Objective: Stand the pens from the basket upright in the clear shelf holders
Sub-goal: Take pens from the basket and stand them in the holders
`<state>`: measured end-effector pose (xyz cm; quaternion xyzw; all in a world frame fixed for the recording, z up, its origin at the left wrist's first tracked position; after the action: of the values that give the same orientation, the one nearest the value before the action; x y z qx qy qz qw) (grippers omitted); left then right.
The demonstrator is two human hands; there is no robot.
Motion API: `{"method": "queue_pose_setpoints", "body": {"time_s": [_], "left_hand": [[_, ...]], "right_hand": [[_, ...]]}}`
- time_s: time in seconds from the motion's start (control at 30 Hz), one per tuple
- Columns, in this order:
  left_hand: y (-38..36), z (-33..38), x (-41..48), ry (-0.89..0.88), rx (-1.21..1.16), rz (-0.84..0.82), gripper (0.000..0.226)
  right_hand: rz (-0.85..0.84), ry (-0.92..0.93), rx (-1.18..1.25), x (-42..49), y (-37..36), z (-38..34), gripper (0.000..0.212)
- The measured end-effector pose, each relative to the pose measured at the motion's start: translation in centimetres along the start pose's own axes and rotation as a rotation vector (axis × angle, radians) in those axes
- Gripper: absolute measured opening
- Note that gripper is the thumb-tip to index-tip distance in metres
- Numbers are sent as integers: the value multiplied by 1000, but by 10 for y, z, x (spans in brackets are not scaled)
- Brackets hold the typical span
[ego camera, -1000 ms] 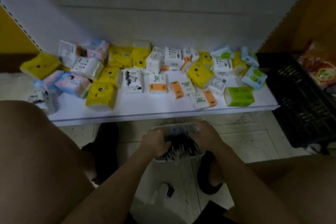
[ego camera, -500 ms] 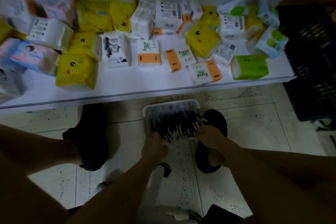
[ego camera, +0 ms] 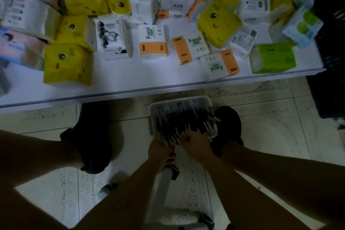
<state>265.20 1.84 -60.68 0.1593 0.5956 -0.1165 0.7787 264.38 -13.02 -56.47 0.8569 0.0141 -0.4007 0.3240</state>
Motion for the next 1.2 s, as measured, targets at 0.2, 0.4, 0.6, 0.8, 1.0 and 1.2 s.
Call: {"method": "queue_pose_setpoints", "body": {"time_s": [0.2, 0.4, 0.6, 0.8, 1.0, 1.2], "left_hand": [[16, 28, -10, -136, 219, 43, 13], [49, 38, -23, -60, 190, 93, 17], [49, 37, -36, -11, 124, 57, 28], [51, 43, -42, -122, 57, 38, 32], [63, 53, -42, -176, 31, 20, 25], [69, 55, -42, -162, 112, 32, 21]], "right_hand": [[23, 3, -133, -4, -4, -2, 13], [139, 76, -295, 1, -4, -28, 11], [115, 96, -419, 11, -16, -37, 22], [107, 23, -485, 23, -20, -34, 22], [46, -80, -442, 36, -18, -37, 19], [-38, -152, -358, 40, -16, -34, 19]]}}
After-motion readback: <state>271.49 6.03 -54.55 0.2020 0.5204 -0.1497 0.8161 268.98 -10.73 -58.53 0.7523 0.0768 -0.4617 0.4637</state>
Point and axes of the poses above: each hand's wrist, its own x-axis towards the middle knuckle, its own y-axis out of the back of the hand, z = x × y, the point moved 9 cm from there along x, towards the middle knuckle, and after that the axes turned 3 degrees about y, right-handed, at the moved point
